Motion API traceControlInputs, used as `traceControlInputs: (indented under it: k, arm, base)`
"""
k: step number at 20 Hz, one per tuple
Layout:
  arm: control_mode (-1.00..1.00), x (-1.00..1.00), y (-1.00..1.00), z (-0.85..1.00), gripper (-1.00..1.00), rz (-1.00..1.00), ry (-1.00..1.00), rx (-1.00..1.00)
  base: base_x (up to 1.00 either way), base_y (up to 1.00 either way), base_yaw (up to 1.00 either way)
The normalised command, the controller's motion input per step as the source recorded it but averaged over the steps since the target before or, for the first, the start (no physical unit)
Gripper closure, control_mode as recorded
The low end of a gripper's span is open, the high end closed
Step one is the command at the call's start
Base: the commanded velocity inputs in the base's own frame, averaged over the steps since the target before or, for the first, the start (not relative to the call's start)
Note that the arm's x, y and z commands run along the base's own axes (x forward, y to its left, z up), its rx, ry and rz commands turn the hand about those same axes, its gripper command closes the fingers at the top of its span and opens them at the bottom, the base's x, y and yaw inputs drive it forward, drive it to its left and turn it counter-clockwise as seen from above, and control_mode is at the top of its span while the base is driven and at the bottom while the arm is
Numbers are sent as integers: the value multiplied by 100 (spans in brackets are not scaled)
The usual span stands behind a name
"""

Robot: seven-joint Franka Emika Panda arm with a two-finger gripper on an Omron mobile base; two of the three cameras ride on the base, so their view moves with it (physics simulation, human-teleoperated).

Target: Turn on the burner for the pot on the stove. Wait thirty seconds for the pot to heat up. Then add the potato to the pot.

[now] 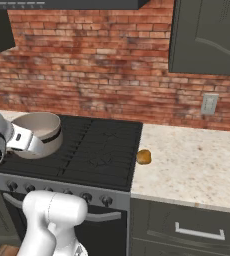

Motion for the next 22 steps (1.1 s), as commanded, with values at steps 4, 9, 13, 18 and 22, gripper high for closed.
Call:
traceControlInputs:
  k: [4,9,13,18,22]
  arm:
    - [-100,-16,59,-24,-100,0,-17,0]
    - [-100,0,48,-26,-100,0,-10,2]
    - [-100,-3,30,-53,-100,-2,-16,13]
    - [-100,-21,6,-42,-100,-1,-7,13]
    - [-100,-16,0,-37,-100,0,0,4]
  base:
    - [0,0,0]
    - [0,0,0]
    - [0,0,0]
    - [0,0,0]
    - [0,0,0]
